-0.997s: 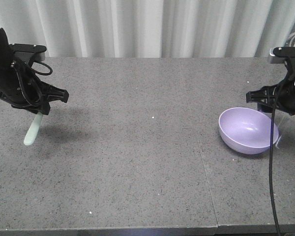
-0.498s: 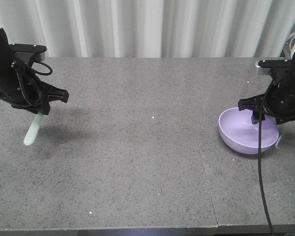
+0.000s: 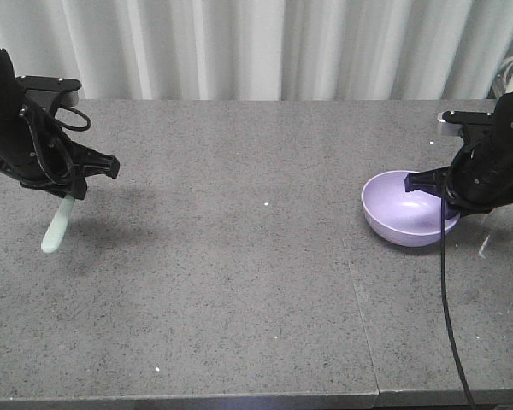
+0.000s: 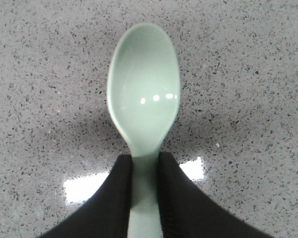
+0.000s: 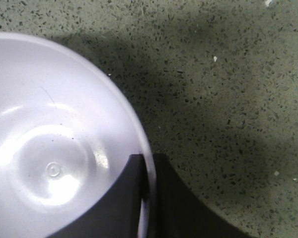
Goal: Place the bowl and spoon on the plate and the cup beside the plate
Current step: 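Pinch the lavender bowl rim with the right gripper and lift it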
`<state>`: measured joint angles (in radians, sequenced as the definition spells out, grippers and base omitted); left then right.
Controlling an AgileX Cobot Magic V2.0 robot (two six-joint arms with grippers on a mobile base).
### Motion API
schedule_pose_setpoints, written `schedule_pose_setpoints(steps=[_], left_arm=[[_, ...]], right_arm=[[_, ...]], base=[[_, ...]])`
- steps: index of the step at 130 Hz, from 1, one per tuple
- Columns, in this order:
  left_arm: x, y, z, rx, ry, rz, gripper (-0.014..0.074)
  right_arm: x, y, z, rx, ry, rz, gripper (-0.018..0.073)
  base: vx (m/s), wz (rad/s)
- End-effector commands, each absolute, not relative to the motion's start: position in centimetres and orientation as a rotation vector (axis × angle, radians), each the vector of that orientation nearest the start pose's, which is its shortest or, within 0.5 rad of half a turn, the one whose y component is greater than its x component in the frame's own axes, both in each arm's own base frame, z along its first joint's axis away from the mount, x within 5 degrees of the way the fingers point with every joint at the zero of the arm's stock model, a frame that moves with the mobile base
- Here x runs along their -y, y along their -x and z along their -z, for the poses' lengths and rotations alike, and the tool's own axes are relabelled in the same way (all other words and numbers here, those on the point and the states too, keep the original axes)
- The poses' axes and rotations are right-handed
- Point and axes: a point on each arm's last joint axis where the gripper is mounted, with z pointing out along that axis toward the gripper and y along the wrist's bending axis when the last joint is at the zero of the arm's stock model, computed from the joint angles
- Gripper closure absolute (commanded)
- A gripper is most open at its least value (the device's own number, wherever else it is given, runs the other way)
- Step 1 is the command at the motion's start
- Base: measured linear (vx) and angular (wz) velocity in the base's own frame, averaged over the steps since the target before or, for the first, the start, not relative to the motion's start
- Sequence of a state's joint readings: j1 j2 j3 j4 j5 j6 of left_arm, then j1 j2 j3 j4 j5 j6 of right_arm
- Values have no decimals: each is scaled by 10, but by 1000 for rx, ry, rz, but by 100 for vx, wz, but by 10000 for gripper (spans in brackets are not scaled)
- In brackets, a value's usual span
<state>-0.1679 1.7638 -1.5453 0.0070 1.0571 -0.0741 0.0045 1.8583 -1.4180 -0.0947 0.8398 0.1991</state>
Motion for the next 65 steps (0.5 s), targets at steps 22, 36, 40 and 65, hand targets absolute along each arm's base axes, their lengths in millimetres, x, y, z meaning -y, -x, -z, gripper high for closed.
schedule_pose_setpoints(steps=[22,36,40,65], left_arm=[[65,-367,-324,-2648,-133,83,604],[65,-367,-324,-2648,-133,83,604],[65,-367,-324,-2648,-133,83,604],[65,-367,-324,-2648,-133,83,604]], right_arm=[[8,-384,-286,-2574,-176,68,564],[8,-377,-301,-2536,-178,59,564],[8,-374,-307,-2524,-178,59,563],[8,-357,-336,-2452,-176,54,564]], base=[[0,0],[0,0],[0,0],[0,0]])
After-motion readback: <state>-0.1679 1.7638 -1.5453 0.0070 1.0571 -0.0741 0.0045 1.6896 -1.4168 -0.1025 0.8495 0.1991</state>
